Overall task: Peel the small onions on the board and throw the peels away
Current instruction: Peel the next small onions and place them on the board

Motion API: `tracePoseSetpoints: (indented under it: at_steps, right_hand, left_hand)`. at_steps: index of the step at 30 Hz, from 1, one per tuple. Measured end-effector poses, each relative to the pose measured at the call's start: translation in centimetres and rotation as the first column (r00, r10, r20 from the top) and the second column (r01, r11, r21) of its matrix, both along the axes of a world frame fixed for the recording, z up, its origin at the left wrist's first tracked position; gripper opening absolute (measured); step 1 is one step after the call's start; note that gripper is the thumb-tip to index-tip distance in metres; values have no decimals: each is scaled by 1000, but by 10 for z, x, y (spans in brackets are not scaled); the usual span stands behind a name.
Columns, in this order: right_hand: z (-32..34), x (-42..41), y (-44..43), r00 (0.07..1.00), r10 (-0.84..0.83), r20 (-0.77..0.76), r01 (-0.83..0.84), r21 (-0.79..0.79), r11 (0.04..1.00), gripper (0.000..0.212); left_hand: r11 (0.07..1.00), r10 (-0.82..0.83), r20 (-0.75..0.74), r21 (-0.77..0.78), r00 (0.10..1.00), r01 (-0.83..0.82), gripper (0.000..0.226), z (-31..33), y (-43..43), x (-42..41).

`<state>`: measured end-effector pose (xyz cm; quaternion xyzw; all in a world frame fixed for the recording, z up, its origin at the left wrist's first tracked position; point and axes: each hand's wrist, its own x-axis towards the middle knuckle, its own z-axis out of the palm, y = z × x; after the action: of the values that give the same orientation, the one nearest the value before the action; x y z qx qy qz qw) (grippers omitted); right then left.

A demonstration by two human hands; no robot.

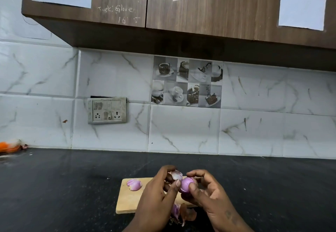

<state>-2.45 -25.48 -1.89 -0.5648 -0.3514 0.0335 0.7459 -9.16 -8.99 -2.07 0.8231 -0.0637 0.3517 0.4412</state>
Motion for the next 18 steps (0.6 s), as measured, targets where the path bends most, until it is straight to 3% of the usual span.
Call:
tracePoseSetpoints:
  at_steps: [3,9,12,15,18]
  right_hand:
    - [-1,-2,-1,999,40,2,-40,-31,999,43]
    - [1,-4,-3,997,67,42,-65,-32,997,57]
    - [3,1,-3,999,-1,52,1,-1,1000,73]
    - [-2,8,-1,999,-15,28,15,15,1000,74]
    - [-5,11,-3,1000,7,-9,-7,37,999,76]
  left_hand:
    - [999,38,-3,-26,999,-38,7,-1,2,0]
    - [947,304,2,109,953,-302,22,0,7,2]
    - [947,262,5,189,965,-258,22,-2,4,1]
    - [941,214,-5,269,977,-205,31,-5,0,3]
    - [945,187,20,268,982,-186,25,-4,0,2]
